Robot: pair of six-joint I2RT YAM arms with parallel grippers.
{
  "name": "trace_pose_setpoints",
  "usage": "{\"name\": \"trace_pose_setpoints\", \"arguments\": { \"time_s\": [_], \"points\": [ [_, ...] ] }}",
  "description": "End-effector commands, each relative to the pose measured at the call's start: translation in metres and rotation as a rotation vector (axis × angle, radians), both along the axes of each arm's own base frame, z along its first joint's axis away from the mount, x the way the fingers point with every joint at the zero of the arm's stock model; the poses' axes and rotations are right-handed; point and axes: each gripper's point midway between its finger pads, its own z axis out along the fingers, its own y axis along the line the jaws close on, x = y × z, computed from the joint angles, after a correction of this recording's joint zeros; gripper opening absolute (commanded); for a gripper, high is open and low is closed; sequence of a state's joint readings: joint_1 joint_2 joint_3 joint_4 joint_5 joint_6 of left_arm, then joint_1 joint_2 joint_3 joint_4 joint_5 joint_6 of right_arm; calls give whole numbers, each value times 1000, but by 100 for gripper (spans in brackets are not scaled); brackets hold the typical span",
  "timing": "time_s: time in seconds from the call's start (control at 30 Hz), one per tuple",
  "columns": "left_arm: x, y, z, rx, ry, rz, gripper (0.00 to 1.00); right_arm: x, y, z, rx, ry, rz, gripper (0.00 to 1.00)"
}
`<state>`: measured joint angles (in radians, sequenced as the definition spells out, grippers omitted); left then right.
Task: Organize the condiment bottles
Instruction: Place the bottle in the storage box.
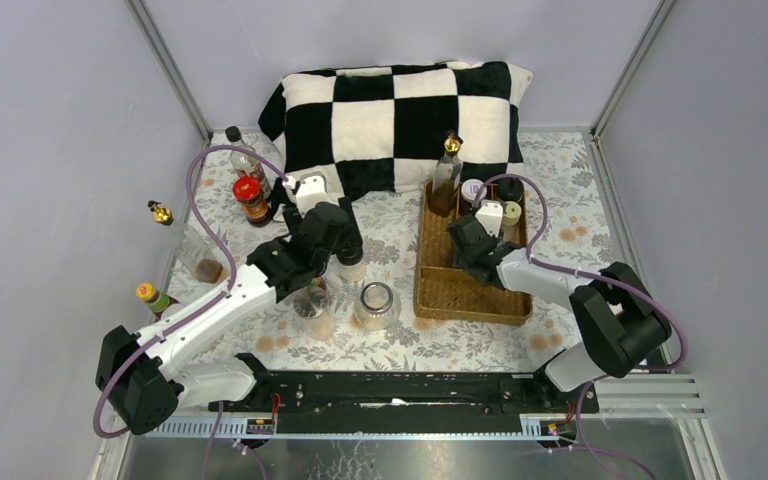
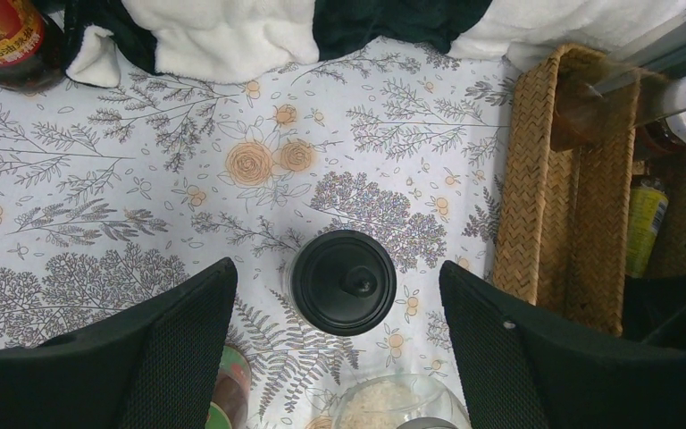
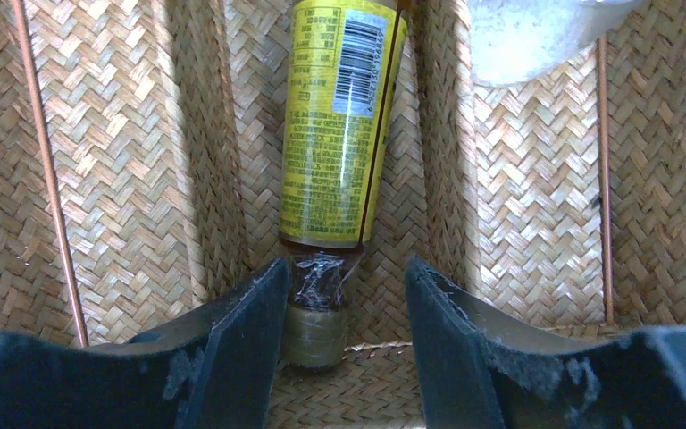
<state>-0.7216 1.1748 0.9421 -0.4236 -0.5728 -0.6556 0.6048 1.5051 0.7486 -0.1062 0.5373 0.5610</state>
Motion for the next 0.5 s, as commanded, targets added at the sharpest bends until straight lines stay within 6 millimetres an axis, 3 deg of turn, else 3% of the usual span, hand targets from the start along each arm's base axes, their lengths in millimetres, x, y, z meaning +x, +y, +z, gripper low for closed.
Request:
{"name": "trace_pose_setpoints", "arguments": {
  "time_s": [0.0,0.3,0.37,0.47],
  "points": [
    [0,8,8,19,-22,16,88,3,12,-24,35,49,9,60],
    [-2,10,9,19,-25,18,88,0,8,-58,26,111,4,59],
    [-1,10,8,19,-23,18,88,-2,9,-66,28,122,4,56],
    [-2,9,8,14,-24,18,88,-5,7,-75,23,139,5,43]
  ]
}}
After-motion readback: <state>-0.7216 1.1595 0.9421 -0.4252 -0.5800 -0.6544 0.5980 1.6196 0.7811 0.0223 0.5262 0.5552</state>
